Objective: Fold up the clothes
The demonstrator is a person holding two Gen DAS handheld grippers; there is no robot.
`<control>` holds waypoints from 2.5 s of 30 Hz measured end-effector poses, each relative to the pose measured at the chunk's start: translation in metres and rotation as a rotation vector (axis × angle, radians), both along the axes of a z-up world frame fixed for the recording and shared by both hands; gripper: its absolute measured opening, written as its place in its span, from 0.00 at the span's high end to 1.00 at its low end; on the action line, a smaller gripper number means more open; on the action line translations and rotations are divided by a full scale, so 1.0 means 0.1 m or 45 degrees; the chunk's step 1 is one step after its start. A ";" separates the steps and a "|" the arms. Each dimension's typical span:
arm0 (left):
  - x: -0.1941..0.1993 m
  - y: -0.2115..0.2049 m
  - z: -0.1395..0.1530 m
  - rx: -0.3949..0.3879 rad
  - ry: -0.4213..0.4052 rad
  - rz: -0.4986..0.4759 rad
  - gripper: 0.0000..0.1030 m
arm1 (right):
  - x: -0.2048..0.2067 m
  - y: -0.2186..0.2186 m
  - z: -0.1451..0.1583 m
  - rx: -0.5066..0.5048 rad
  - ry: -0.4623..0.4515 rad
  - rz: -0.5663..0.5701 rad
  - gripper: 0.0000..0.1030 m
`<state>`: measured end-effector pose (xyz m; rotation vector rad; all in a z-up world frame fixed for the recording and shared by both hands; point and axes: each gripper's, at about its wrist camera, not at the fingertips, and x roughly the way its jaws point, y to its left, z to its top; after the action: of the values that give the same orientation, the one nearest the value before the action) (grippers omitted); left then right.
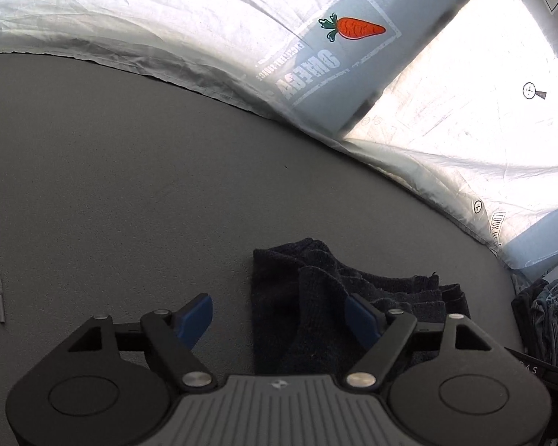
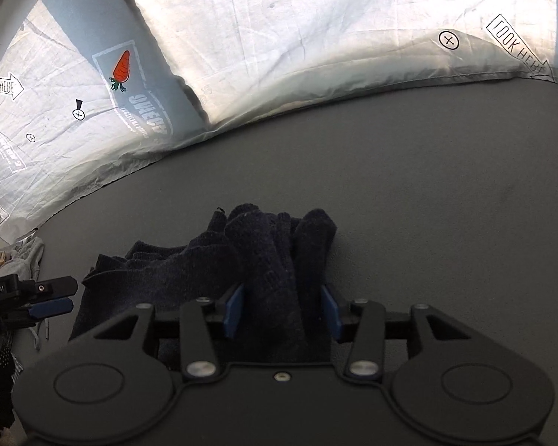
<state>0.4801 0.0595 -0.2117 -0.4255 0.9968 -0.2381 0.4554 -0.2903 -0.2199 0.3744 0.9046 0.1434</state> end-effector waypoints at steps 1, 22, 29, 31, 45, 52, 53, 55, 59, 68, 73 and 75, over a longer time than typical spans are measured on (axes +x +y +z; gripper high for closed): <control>-0.01 0.00 -0.03 -0.021 0.006 -0.024 0.20 | 0.03 0.00 -0.02 0.004 0.007 0.005 0.50; 0.18 -0.59 -0.12 0.097 -0.049 -0.084 0.59 | 0.15 0.27 -0.02 -0.049 0.016 0.038 0.79; -0.38 -0.70 0.47 0.128 -0.262 -0.034 0.75 | -0.52 0.38 0.45 -0.270 -0.230 0.002 0.80; -0.64 -0.74 0.70 0.104 -0.322 -0.038 0.75 | -0.76 0.39 0.56 -0.340 -0.292 0.003 0.80; -2.35 -0.88 1.64 -0.008 -0.630 -0.086 0.77 | -2.60 0.56 1.48 -0.736 -0.752 -0.114 0.81; -2.72 -1.05 2.04 -0.134 -0.783 -0.183 0.77 | -3.14 0.51 1.92 -0.855 -0.805 -0.256 0.81; -2.75 -1.09 2.06 -0.158 -0.794 -0.197 0.77 | -3.23 0.50 1.96 -0.874 -0.805 -0.282 0.81; -2.82 -1.20 2.10 -0.203 -0.808 -0.232 0.77 | -3.37 0.44 2.04 -0.923 -0.810 -0.329 0.81; -2.91 -1.51 2.13 -0.310 -0.801 -0.309 0.77 | -3.65 0.18 2.13 -1.034 -0.830 -0.429 0.81; -3.25 -3.00 2.31 -0.343 -0.872 -0.502 0.77 | -4.09 -1.19 2.26 -1.057 -0.885 -0.659 0.81; -3.51 -4.07 2.36 -0.315 -0.932 -0.510 0.77 | -4.33 -2.19 2.27 -1.073 -0.971 -0.645 0.81; -3.58 -4.49 2.38 -0.323 -0.931 -0.522 0.77 | -4.37 -2.58 2.30 -1.079 -0.984 -0.660 0.81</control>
<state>0.1224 -0.3896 0.0265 -0.3181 0.3194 -0.8322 0.0182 -0.5483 0.0102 -0.2499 0.0338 -0.5376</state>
